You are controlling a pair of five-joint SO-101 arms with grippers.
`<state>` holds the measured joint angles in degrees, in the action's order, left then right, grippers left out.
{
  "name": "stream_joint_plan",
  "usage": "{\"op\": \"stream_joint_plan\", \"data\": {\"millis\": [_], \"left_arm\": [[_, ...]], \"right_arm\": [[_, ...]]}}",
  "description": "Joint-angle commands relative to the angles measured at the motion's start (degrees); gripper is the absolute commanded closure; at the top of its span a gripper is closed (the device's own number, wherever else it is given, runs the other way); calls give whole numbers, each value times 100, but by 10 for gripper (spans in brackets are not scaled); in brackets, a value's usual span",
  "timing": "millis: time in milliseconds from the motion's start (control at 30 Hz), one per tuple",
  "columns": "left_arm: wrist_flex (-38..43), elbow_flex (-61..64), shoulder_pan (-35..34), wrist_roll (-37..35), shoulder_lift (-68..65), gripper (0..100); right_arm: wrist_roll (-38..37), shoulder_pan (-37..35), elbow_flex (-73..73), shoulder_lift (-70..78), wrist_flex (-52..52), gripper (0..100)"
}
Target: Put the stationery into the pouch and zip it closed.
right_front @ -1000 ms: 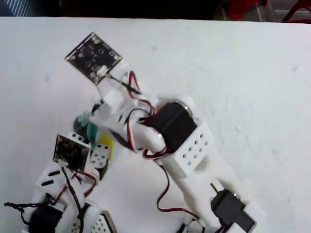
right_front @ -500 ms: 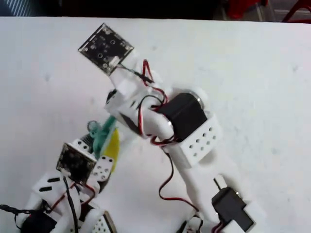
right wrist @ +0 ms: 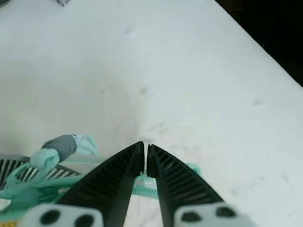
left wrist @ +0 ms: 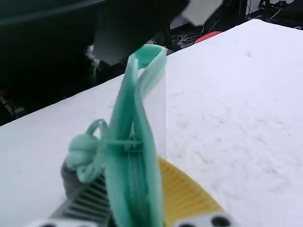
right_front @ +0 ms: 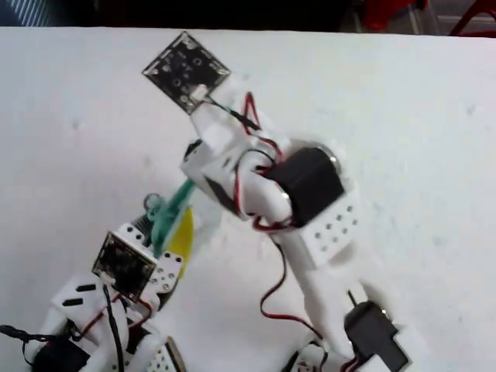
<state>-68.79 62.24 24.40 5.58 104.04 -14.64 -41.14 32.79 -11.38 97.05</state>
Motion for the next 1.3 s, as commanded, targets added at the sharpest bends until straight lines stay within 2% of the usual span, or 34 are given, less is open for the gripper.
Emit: {"op": "stream_joint_plan", "data": {"millis": [0, 200, 267, 400, 633, 867, 1000, 1133, 1200, 1267], "left_arm": [[-18, -334, 75, 70, 66, 978], [53, -237, 66, 70, 66, 978], [176, -79, 66, 70, 66, 978], [431, 202, -268, 44, 66, 978], [484, 220, -673, 18, 66, 978], [466, 229, -892, 18, 66, 978], [448, 246, -892, 18, 66, 978], [440, 255, -848, 18, 66, 978], [422, 255, -752, 44, 66, 978], [413, 255, -347, 114, 66, 979]], "right_arm": [[-70, -110, -44, -716, 154, 963], [-70, -224, -774, -1789, -101, 718], [-70, -31, -1046, -2053, -145, 672], [-70, 497, -1618, -2870, 57, 711], [-70, 585, -3314, -5138, -127, 851], [-70, 593, -6391, -7442, -1420, 867], [-70, 593, -7367, -8549, -1974, 867], [-70, 593, -7376, -8778, -2035, 865], [-79, 593, -7165, -8453, -2079, 865], [-79, 593, -6716, -7793, -2079, 865]]}}
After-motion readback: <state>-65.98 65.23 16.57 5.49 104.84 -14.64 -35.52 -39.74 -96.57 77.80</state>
